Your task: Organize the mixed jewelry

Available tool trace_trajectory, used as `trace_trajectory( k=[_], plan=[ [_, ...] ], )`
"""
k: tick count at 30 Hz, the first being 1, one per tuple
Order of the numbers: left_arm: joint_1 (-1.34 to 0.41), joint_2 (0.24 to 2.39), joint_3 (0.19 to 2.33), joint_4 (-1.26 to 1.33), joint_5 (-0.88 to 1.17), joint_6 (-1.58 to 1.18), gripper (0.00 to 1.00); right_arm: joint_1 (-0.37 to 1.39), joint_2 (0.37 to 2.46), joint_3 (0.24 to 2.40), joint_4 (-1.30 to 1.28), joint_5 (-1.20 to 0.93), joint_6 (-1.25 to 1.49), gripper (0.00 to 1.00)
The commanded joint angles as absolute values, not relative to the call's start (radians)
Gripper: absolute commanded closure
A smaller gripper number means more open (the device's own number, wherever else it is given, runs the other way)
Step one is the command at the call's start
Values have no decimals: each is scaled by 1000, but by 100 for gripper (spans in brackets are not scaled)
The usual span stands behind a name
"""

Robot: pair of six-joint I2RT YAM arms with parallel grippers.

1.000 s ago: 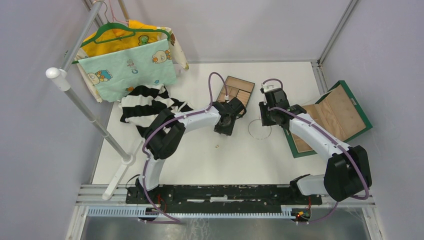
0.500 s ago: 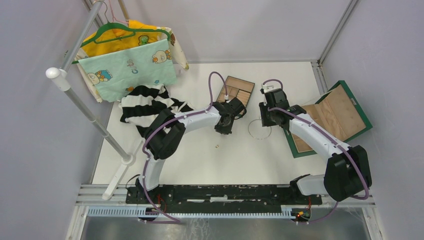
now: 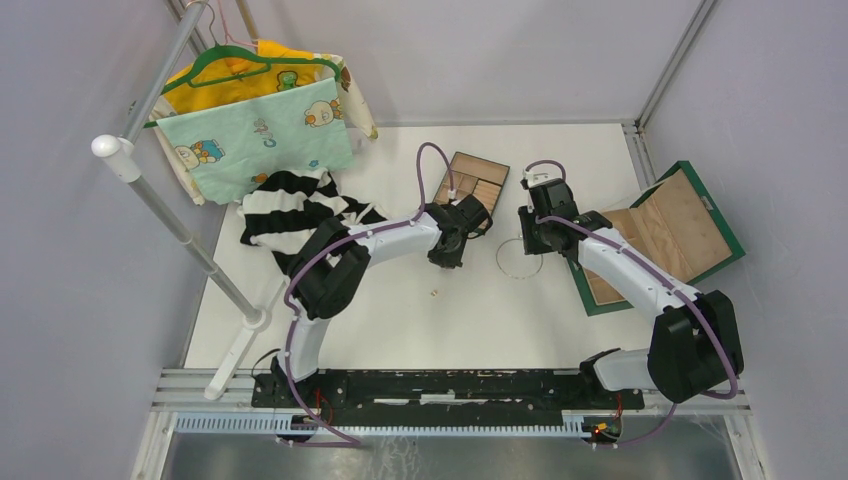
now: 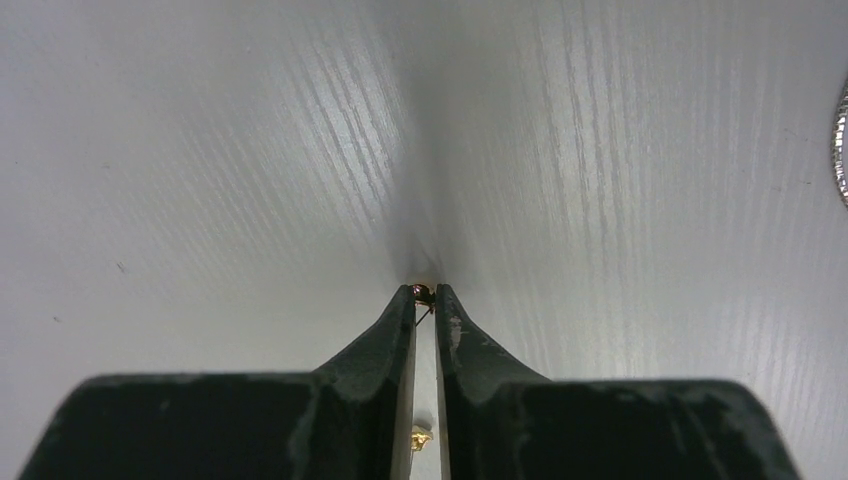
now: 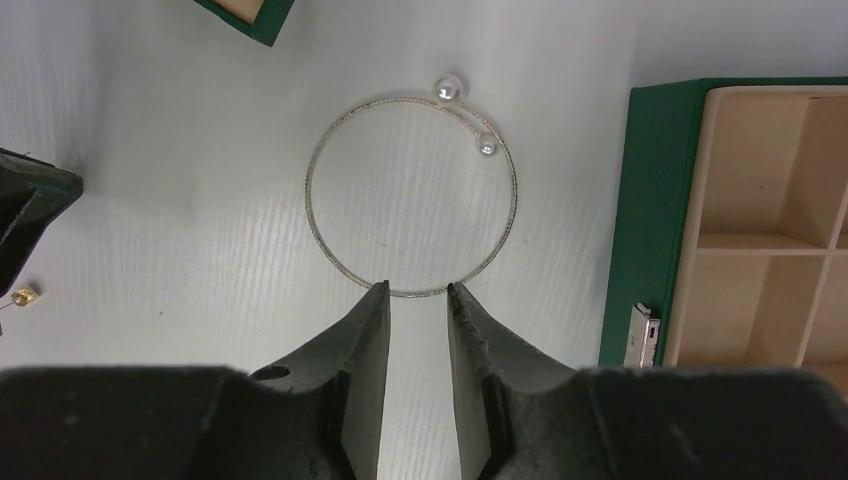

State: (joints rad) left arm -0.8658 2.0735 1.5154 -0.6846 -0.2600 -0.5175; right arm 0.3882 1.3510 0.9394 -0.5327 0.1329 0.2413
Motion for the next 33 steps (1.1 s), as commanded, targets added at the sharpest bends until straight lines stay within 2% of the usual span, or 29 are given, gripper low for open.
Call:
trace_trajectory(
  k=[1, 16, 22, 28, 33],
  plan=[
    [-856, 2008, 1561, -720, -242, -483, 92, 388, 1324, 945, -515, 148, 254, 67],
    [-801, 1951, 1587, -753, -160, -452, 93, 387, 1305, 911, -492, 134, 273, 67],
    [-738, 1952, 1619, -771, -35, -402, 92, 387, 1303, 901, -482, 126, 279, 67],
    [-682, 1946, 1638, -823, -75, -379, 86, 388, 1292, 884, -474, 120, 284, 67],
    [-660, 1901, 1558, -857, -117, -410, 79, 388, 1293, 876, -468, 121, 282, 67]
  ],
)
